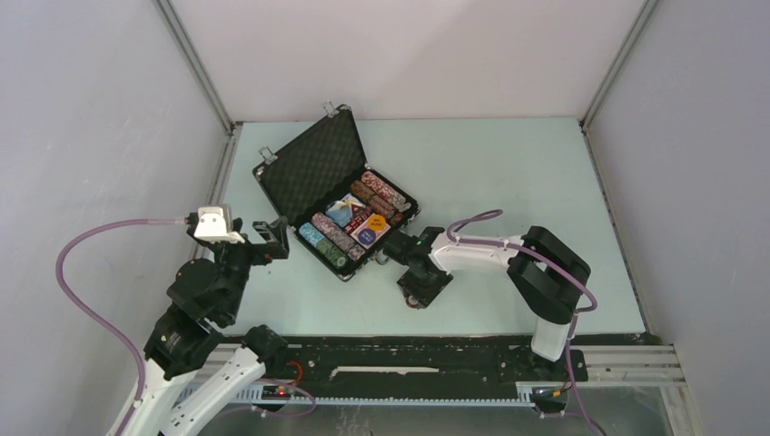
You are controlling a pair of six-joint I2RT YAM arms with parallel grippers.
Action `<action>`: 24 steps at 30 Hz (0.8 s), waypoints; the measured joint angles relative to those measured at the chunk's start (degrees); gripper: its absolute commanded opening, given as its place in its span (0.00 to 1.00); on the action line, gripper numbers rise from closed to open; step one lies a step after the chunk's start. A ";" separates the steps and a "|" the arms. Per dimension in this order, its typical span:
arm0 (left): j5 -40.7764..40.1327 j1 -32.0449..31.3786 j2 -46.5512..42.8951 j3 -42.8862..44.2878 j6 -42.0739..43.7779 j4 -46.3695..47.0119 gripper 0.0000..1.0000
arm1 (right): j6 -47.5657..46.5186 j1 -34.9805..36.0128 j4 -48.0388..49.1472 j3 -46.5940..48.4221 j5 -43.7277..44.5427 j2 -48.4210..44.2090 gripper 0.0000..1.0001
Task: Pack up texas hold em set
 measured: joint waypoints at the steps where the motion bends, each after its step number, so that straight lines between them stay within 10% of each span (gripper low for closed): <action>1: 0.00 0.00 0.00 0.00 0.02 0.00 1.00 | 0.11 0.00 0.17 -0.31 -0.02 -0.22 0.53; 24: 0.09 -0.04 0.81 0.00 0.02 0.00 1.00 | -4.02 -0.66 0.59 -1.27 1.88 -1.27 0.25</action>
